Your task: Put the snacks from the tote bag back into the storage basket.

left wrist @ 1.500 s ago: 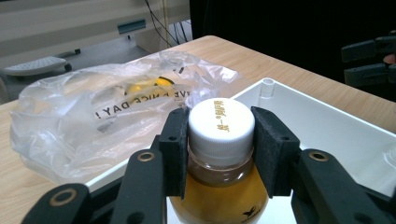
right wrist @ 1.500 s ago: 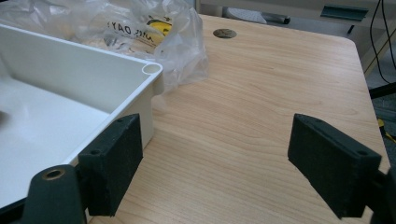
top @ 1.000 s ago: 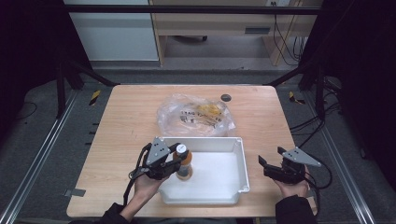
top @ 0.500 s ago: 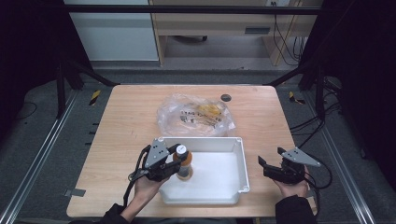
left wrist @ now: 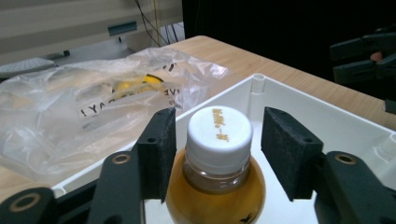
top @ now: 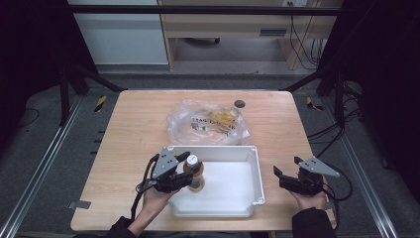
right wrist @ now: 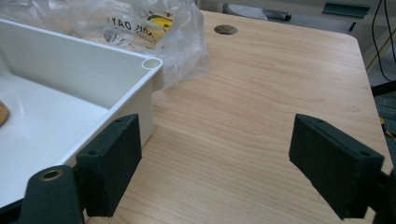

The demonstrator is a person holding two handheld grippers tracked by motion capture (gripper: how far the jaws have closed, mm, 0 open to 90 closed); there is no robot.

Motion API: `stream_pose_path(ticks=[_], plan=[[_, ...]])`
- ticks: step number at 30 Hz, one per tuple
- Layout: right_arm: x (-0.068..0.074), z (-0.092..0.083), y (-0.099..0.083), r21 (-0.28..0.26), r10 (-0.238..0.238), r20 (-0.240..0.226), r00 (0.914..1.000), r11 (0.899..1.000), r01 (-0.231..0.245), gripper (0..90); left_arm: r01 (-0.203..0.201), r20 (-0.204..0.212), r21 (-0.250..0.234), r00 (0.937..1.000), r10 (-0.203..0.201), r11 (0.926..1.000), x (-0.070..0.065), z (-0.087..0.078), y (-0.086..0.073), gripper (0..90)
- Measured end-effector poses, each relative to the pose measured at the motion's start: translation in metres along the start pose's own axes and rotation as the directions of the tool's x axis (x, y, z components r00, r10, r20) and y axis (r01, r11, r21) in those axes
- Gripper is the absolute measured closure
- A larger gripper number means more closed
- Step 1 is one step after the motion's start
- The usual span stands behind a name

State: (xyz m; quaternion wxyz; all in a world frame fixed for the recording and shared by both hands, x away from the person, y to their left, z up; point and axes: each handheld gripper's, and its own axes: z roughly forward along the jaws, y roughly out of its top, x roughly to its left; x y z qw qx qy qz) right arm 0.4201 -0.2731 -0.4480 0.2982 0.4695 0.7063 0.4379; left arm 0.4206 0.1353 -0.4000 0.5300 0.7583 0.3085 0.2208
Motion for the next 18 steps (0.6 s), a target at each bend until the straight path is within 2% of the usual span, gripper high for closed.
stream_pose_path(ticks=[5, 7, 14, 18], plan=[[0.000, 0.000, 0.000, 0.000, 0.001, 0.000, 1.0000, 1.000, -0.001, 17.1, 0.000, 0.000, -0.031, 1.0000, 0.000, 0.9995, 0.002, -0.009, 0.006, 40.9], [0.000, 0.000, 0.000, 0.001, 0.001, 0.000, 1.0000, 1.000, -0.001, 17.0, -0.007, -0.013, -0.038, 0.9999, 0.006, 0.9992, 0.002, -0.013, 0.008, 38.3], [0.000, 0.000, 0.000, 0.001, 0.001, 0.002, 1.0000, 1.000, -0.001, 17.0, 0.000, -0.007, -0.035, 1.0000, -0.001, 0.9994, 0.011, -0.025, 0.011, 34.4], [0.000, 0.000, 0.000, 0.000, -0.002, 0.005, 1.0000, 1.000, 0.002, 17.0, -0.001, -0.018, -0.031, 0.9998, 0.000, 0.9995, 0.017, -0.032, 0.009, 31.0]])
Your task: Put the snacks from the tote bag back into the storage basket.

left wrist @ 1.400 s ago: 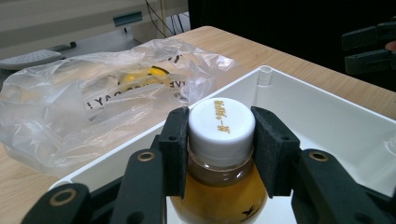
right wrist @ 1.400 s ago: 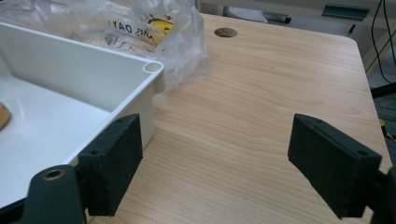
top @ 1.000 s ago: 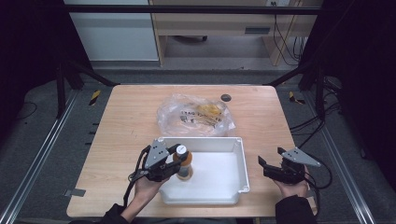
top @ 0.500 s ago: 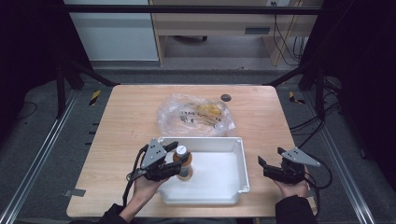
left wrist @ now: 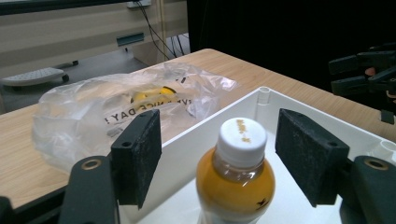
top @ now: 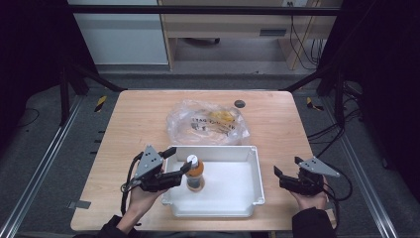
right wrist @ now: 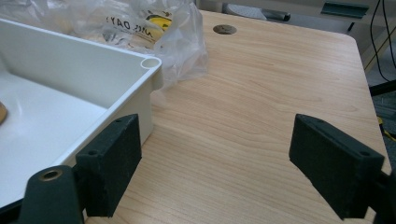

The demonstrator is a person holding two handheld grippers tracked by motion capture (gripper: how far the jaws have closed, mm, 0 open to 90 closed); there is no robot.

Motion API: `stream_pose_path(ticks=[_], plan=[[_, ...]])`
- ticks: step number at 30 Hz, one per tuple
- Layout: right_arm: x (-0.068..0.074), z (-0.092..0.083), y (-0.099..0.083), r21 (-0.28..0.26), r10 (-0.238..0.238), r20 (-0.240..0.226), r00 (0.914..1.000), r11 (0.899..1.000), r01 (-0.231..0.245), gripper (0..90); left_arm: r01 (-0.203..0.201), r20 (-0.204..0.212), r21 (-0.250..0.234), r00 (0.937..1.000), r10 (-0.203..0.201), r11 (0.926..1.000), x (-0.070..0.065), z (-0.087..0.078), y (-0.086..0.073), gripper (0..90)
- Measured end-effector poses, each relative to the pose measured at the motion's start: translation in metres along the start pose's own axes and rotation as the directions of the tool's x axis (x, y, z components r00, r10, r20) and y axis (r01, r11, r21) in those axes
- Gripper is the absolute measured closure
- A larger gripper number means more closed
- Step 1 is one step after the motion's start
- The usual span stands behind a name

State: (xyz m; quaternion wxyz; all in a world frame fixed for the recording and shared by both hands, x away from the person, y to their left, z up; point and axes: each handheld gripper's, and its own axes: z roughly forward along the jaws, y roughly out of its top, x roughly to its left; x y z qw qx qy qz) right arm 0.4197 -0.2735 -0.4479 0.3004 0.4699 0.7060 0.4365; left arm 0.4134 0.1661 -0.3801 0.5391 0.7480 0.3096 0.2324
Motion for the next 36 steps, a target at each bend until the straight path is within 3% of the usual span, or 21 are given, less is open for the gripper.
stream_pose_path(ticks=[13, 29, 36], plan=[[0.000, -0.001, 0.000, 0.003, 0.002, 0.003, 1.0000, 1.000, -0.002, 16.7, 0.026, -0.069, 0.021, 0.9973, -0.025, 0.9994, 0.023, -0.010, -0.013, 26.6], [0.000, -0.001, -0.001, 0.006, -0.002, 0.006, 1.0000, 1.000, 0.002, 16.7, 0.033, -0.163, 0.083, 0.9864, -0.019, 0.9960, 0.048, -0.024, -0.045, 22.8], [0.001, 0.000, -0.001, 0.012, -0.002, 0.005, 1.0000, 1.000, 0.002, 16.7, 0.056, -0.194, 0.113, 0.9805, -0.034, 0.9920, 0.059, -0.030, -0.060, 22.4]])
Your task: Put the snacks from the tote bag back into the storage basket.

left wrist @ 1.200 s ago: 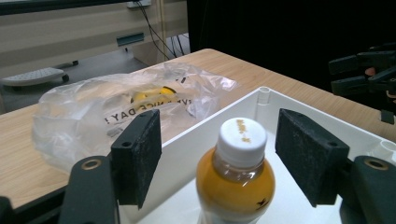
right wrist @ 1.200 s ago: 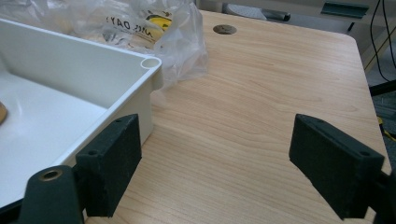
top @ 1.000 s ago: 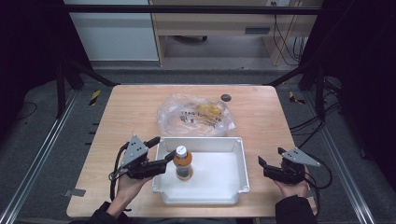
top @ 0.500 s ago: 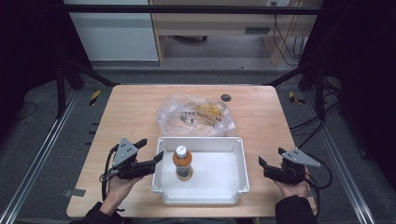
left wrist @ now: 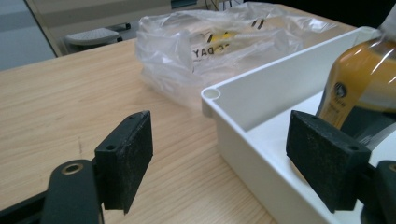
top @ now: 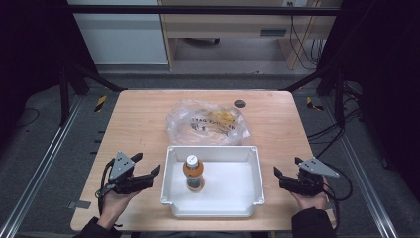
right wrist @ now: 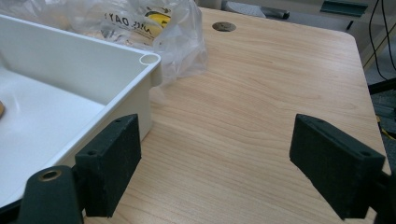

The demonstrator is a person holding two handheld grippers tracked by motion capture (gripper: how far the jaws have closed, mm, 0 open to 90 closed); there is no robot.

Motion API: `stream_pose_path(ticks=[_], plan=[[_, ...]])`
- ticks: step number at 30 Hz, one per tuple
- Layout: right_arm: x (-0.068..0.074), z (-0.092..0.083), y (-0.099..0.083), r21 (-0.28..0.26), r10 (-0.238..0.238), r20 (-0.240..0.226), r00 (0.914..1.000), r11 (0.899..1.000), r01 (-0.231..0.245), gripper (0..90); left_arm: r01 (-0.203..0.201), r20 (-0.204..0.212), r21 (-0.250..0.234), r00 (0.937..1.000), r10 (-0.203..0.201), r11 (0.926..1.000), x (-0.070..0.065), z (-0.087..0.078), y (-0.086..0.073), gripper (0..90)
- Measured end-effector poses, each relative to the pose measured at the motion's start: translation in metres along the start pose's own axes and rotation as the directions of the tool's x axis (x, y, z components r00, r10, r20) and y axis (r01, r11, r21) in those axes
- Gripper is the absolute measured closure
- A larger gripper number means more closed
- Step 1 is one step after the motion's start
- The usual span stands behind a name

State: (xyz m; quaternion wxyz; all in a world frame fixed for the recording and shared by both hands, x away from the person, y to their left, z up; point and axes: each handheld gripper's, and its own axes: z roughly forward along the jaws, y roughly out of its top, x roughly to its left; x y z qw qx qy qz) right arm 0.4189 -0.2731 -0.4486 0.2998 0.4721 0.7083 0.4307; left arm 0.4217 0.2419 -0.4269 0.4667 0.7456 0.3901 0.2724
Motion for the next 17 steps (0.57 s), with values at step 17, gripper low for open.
stream_pose_path(ticks=[17], plan=[[0.000, 0.002, -0.001, 0.005, -0.005, -0.004, 1.0000, 1.000, 0.005, 16.6, 0.044, -0.052, 0.059, 0.9978, -0.041, 0.9973, 0.026, 0.008, -0.020, 21.7]])
